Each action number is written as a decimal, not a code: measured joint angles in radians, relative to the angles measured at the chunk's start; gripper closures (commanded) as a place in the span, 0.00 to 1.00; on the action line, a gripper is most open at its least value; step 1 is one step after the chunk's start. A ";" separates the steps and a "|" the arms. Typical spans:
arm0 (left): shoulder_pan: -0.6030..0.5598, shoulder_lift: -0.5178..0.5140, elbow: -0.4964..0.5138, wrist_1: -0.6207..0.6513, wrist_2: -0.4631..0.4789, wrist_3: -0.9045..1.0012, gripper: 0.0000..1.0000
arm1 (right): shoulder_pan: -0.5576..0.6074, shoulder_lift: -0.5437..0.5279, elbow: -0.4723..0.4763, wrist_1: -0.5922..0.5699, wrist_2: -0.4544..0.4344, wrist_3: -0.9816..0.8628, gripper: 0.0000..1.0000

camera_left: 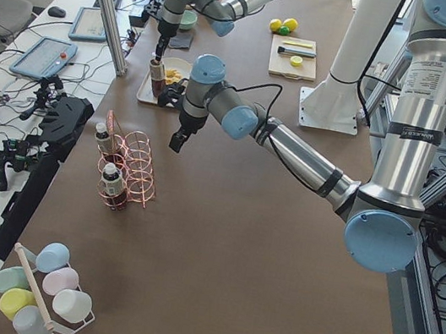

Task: Place tea on tray
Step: 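Lift the bottle with the right gripper and carry it to the white tray, then set the bottle on the tray beside the plate and open the right gripper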

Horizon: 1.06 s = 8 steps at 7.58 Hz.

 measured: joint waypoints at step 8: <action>-0.088 0.058 0.011 -0.001 -0.054 -0.030 0.03 | 0.203 -0.477 0.782 -0.411 0.342 -0.390 0.00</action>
